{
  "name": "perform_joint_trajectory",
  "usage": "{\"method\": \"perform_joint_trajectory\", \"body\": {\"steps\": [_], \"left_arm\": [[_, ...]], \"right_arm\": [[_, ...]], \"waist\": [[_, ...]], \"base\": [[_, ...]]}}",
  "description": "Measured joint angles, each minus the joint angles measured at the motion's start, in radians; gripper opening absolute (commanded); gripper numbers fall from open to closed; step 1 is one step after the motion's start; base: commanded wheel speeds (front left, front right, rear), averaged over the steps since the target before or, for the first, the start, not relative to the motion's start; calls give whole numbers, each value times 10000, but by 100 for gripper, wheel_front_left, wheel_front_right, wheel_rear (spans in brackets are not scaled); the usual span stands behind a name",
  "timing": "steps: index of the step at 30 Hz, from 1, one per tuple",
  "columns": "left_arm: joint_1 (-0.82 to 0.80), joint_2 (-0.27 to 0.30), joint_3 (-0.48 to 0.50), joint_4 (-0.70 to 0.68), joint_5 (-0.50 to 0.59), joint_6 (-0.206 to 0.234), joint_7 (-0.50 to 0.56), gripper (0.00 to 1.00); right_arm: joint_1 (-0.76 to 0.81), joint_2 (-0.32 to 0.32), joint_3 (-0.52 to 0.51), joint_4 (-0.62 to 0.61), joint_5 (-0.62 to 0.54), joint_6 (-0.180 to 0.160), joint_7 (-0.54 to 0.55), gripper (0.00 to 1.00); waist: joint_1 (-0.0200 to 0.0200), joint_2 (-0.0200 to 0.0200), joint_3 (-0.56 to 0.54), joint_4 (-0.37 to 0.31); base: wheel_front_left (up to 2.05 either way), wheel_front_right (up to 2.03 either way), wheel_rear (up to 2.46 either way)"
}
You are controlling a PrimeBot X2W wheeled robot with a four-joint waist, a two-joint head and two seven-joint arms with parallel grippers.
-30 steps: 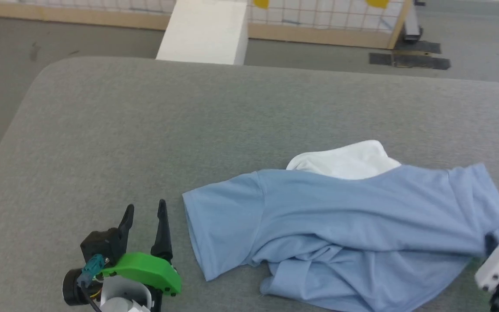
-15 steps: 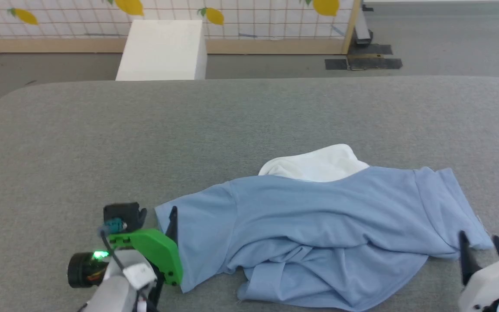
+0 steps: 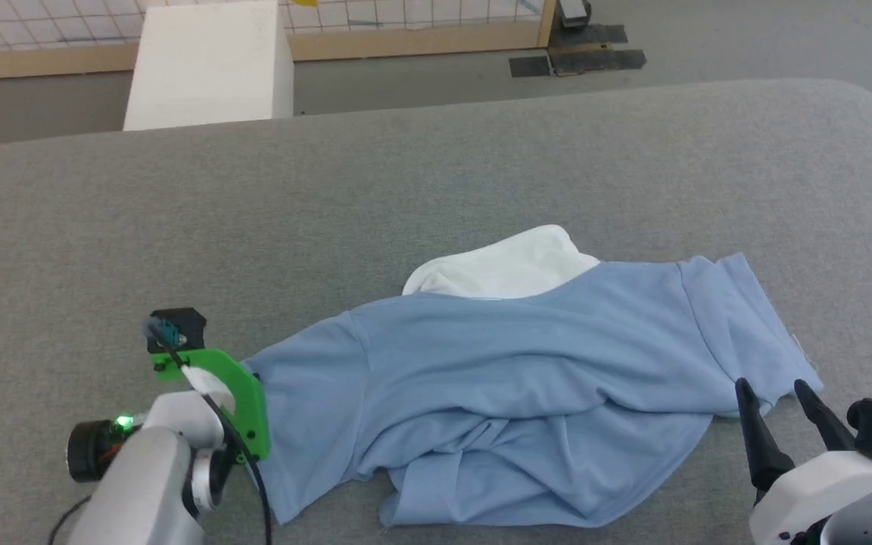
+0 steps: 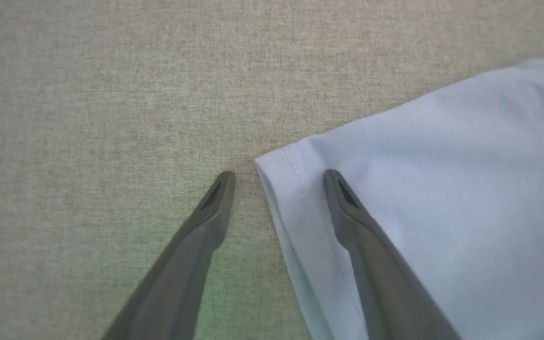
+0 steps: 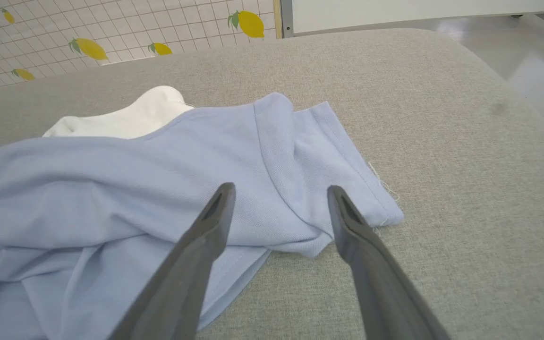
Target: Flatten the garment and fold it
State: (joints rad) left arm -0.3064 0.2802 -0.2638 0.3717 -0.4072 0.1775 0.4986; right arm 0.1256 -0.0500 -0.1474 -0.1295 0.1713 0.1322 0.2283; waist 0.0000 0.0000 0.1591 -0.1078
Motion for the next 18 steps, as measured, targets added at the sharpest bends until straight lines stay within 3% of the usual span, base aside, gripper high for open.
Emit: {"method": "perform_joint_trajectory", "body": {"steps": [4,5,6,7,13,18], "left_arm": [[-174,236,-31,-73,-278,-265,1007,96],[-190,286,-25,-150,-437,-355,1233,42],[-190,311,-21,-232,-571,-441,1375,15],[-189,316,-21,-336,-683,-550,1429,0],[-164,196,-213,-669,-771,-886,1313,0],[-166,102,-366,-909,-769,-930,1141,0]], "right_arm": [[-21,0,128,-10,163,0,0,100],[-29,0,136,-23,209,0,0,100],[-40,0,138,-29,217,0,0,100],[-65,-2,144,-42,186,0,-4,100],[-1208,-8,-481,263,-174,0,-723,100],[-3000,-366,-1016,1965,-487,0,-654,100]], "waist": [[0,0,177,-191],[0,0,212,-219],[0,0,234,-233],[0,0,252,-241],[0,0,299,-165],[0,0,415,63]], "base": [[0,0,0],[0,0,0],[0,0,0],[0,0,0],[0,0,0],[0,0,0]]}}
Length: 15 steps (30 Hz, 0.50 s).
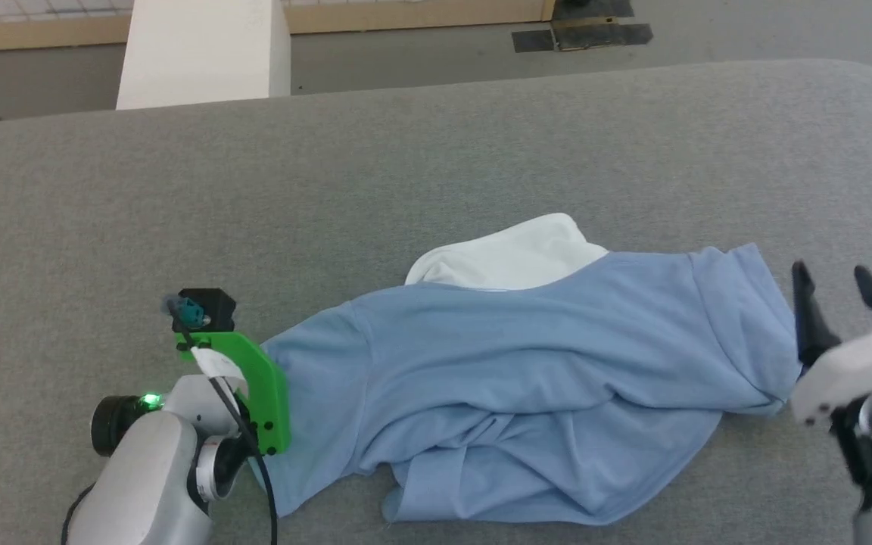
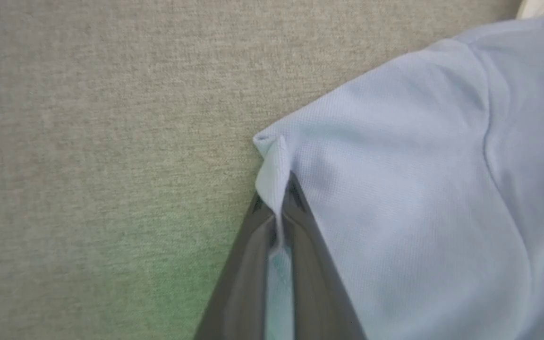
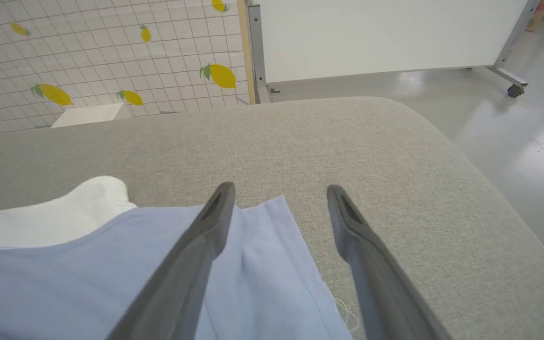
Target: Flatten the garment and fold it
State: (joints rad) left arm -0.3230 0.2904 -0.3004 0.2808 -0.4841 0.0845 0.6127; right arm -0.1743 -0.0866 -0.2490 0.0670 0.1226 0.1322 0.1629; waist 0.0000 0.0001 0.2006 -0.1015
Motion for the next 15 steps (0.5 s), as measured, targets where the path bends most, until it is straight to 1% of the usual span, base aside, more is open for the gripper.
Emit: {"method": "perform_joint_trajectory", "body": {"steps": [2,4,7,12,15], "left_arm": [[-1,-42,-33,-88,2,-13,-88,0],[-4,-79,-69,-199,8,-29,-163,0],[-5,-159,-102,-337,12,-29,-265,0],[5,-263,-153,-575,12,-25,-403,0],[35,-267,-132,-704,12,67,-435,0]], "right_arm": [[-768,-150,-297,844,36,0,268,100],[-1584,-341,-593,1885,77,0,779,100],[-2476,-619,-844,3110,113,0,1446,100],[-3440,-957,-1099,4474,-38,0,2454,100],[-3774,-1108,-1175,5164,-188,0,3237,100]], "waist": [[0,0,65,113],[0,0,144,259],[0,0,250,510],[0,0,445,939],[0,0,576,1176]], "base": [[0,0,0],[0,0,0],[0,0,0],[0,0,0],[0,0,0]]}}
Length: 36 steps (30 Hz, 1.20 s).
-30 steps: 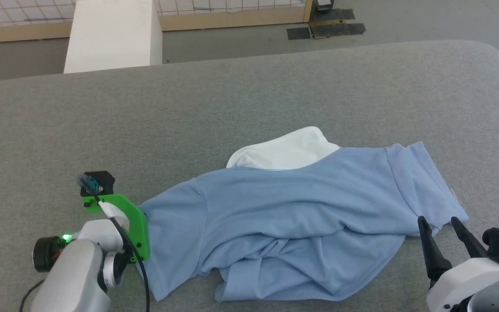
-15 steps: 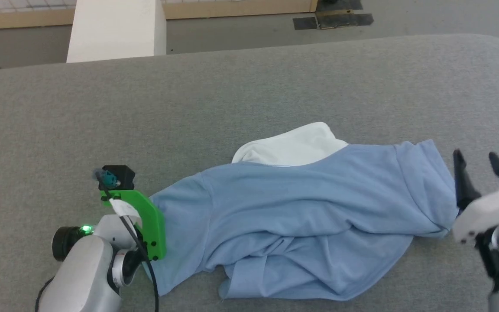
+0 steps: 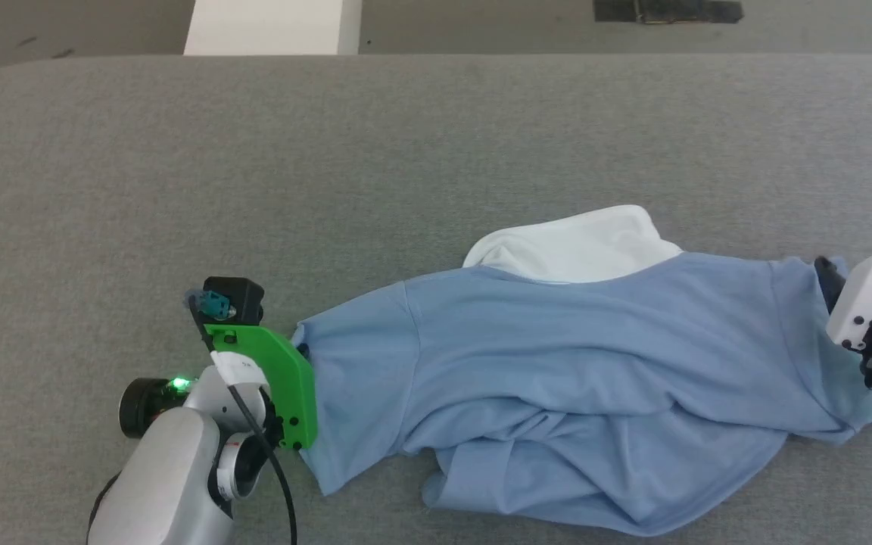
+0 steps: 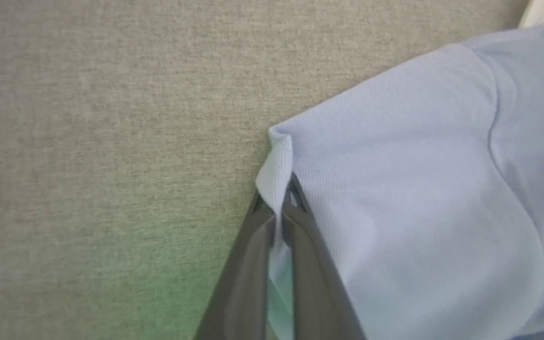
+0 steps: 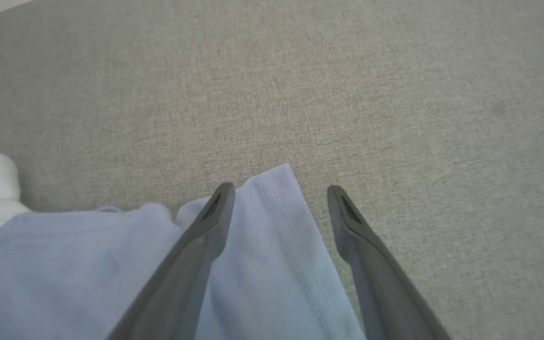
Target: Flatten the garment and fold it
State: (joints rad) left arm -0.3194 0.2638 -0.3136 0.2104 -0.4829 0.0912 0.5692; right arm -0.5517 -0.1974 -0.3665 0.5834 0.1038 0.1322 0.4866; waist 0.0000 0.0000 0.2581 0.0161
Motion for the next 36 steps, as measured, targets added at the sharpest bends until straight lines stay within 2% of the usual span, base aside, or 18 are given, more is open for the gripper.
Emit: {"method": "perform_joint_trajectory", "body": {"steps": [7,8,10,11,12,17,21,24,28,30,36], "left_arm": [[118,13,8,-360,-29,21,-73,0],[121,12,0,-389,-31,21,-73,0],[121,10,-12,-418,-38,21,-73,0],[121,10,-17,-431,-56,21,-73,0],[121,10,-23,-435,-88,21,-73,0],[108,42,-21,-470,-276,-84,-178,0],[45,433,-61,-610,-128,-447,-642,0],[-349,773,84,-953,161,-644,-1172,0],[-1570,1383,276,-1450,499,-988,-1563,0],[-2338,1837,324,-1639,995,-1022,-1521,0],[-4678,2470,767,-1806,1620,-989,-1442,0]], "right_arm": [[-430,-169,-328,662,-571,2,1300,98],[-530,-178,-476,688,-692,4,1536,65],[-709,-182,-660,708,-888,4,1894,27],[-785,-180,-769,713,-926,4,2023,4],[-862,-155,-968,727,-915,4,2151,0],[-935,-13,-1150,516,-1143,2,2725,0],[-930,123,-600,15,-1197,0,2830,0],[-965,-21,-82,-637,-1108,0,2788,0],[-1497,-598,633,-1528,-949,0,2642,0],[-1996,-802,886,-2048,-884,0,2533,0],[-3940,-861,1476,-2792,-876,0,2123,0]], "waist": [[0,0,302,396],[0,0,339,431],[0,0,402,478],[0,0,431,493],[0,0,452,503],[0,0,406,471],[1,0,285,353],[0,0,140,283],[0,0,29,153],[0,0,64,76],[0,0,562,-90]], "base": [[0,0,0],[0,0,0],[0,0,0],[0,0,0],[0,0,0],[0,0,0],[0,0,0],[0,0,0],[0,0,0],[0,0,0],[0,0,0]]}}
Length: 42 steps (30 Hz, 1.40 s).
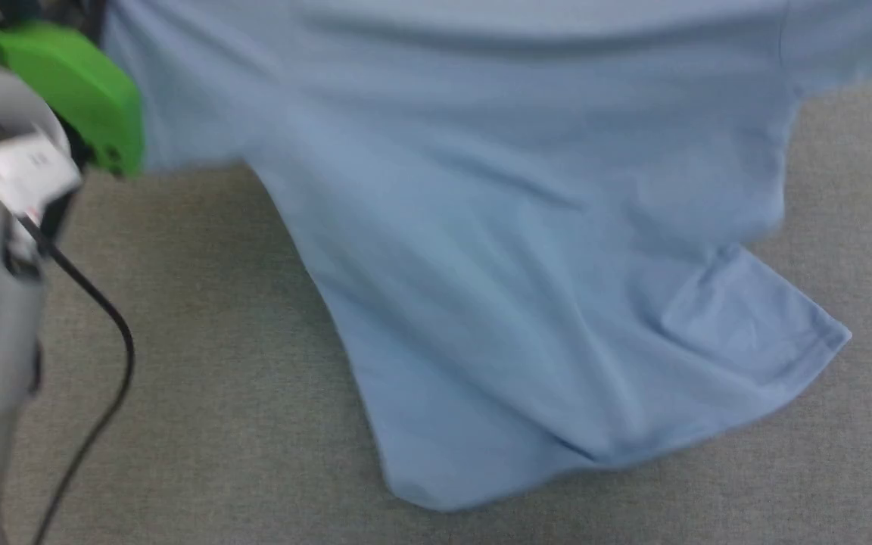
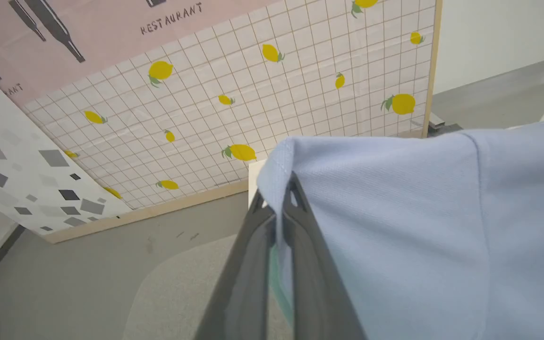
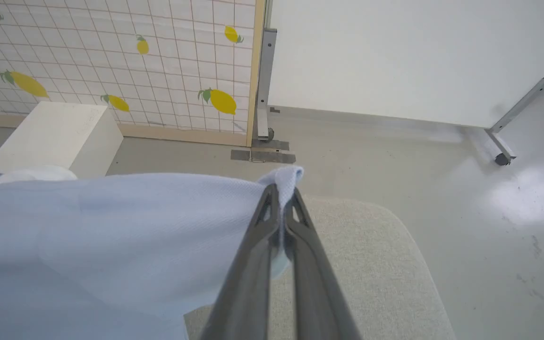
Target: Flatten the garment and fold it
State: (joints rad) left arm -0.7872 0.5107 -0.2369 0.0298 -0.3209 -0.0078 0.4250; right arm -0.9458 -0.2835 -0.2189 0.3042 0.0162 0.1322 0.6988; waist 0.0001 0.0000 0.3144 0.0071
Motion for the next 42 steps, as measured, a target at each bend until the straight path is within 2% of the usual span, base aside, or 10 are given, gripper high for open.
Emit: {"method": "perform_joint_trajectory", "body": {"steps": [2,9,15,19,24,28,29,33,38,42], "left_arm": [[-817,155,23,111,372,0,-142,0],[-3771,44,351,1151,918,359,-1381,0],[-5855,-84,721,2098,1227,763,-3085,0],[-6754,-128,802,2497,1407,968,-3856,0],[-7080,-224,744,3103,1453,922,-4282,0],[-6277,-267,533,3722,1218,546,-4353,0],[-4921,-343,401,4203,876,297,-4240,0],[-2843,-583,362,4539,113,0,-3735,0],[-81,-997,527,4182,-1026,-140,-2869,0],[2169,-1239,763,3225,-1843,-59,-2211,0]], "right_arm": [[-687,17,123,-48,-115,0,-282,0],[-3326,-25,545,-111,-844,0,-1647,0],[-5692,128,631,-58,-1503,0,-3279,0],[-6856,151,663,219,-1797,0,-4188,0],[-7494,180,598,1101,-1850,0,-4732,0],[-6752,171,736,1925,-1457,0,-4763,0],[-5413,148,951,2475,-963,0,-4686,0],[-3154,159,1218,2788,65,0,-4228,0],[-178,71,1335,2284,1333,0,-3129,0],[2169,182,911,1126,2056,0,-2199,0]], "waist": [[1,0,226,-50],[1,0,1165,-136],[2,0,1956,-201],[1,0,2348,-231],[1,0,2611,-186],[1,0,2558,-81],[1,0,2367,-44],[1,0,1933,-26],[0,0,1202,29],[-2,0,512,63]], "base": [[0,0,0],[0,0,0],[0,0,0],[0,0,0],[0,0,0],[0,0,0],[0,0,0],[0,0,0],[0,0,0],[0,0,0]]}}
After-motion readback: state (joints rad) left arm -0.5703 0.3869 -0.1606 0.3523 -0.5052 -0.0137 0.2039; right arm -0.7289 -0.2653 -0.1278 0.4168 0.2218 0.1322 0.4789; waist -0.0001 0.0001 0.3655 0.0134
